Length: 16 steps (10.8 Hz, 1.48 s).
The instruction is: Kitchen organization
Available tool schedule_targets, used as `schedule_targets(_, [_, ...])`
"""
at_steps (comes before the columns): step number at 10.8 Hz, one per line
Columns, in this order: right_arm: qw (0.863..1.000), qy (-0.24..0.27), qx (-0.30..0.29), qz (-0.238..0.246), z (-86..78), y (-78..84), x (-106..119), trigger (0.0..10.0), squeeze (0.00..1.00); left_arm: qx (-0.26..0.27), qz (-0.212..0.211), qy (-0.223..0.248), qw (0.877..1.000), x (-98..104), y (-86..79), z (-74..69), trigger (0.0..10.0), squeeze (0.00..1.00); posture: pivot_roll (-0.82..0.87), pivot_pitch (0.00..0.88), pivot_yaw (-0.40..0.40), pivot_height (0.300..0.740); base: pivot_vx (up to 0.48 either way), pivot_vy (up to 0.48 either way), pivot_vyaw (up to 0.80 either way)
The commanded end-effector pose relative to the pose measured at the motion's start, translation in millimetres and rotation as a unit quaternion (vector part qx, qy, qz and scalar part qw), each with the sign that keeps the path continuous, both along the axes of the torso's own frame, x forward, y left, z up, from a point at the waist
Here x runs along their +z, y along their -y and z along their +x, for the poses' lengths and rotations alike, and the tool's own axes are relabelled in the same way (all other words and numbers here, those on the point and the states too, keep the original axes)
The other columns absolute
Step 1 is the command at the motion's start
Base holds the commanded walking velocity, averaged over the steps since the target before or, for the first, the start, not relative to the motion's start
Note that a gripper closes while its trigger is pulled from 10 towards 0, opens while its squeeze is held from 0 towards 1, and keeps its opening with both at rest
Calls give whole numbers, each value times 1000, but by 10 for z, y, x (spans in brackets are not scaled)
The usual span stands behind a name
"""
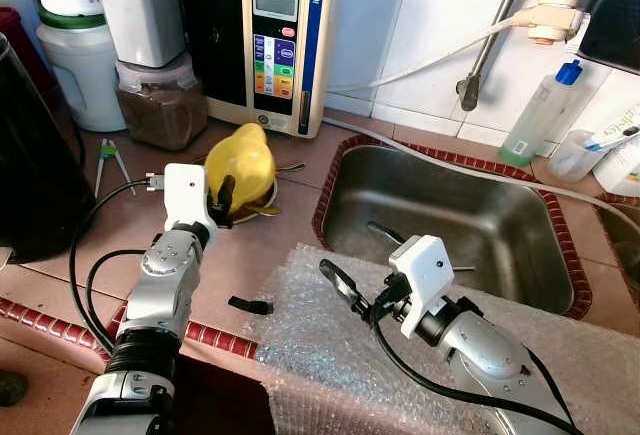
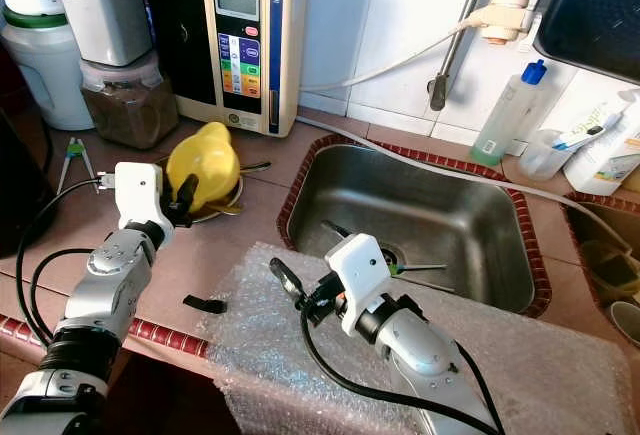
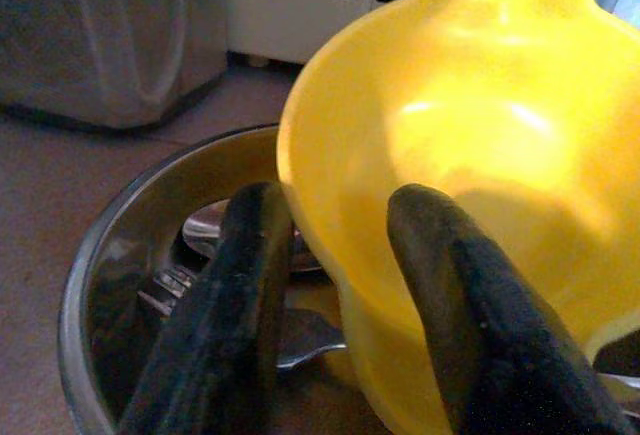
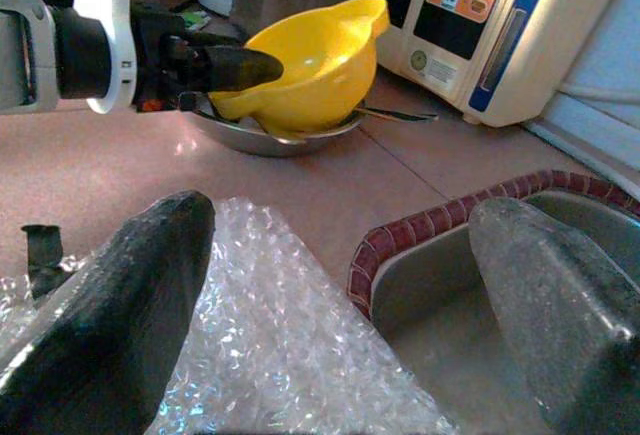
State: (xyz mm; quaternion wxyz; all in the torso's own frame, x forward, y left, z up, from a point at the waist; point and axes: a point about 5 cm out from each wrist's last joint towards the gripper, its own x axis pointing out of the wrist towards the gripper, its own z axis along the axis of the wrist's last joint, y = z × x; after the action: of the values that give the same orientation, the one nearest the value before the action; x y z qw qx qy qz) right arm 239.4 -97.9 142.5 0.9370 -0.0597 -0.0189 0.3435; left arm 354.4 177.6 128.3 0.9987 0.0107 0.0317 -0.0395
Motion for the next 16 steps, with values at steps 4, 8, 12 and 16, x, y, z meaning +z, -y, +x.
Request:
schedule_targets(4, [1000,-3,2,-3,14,30,3,10000,0,-12,-11,6,1000,22,43,4,0,0,133,0,-75,740,0,0,0])
schedule_targets(8, [1000,-3,6,-6,25,33,-2,10000,0,-3,-8,9,1000,37,32,19,0,0,132,0,-77,740,0,0,0])
schedule_targets(12, [1000,2,3,-10,66,42,-7,10000,0,28,5,47,998,108,-21,1,0,0,145,0,-73,740,0,0,0])
schedule_targets(16, [999,6,-35,18,187,55,39,10000,0,0,55,170,984,427,122,-68,0,0,152,0,-83,740,0,0,0])
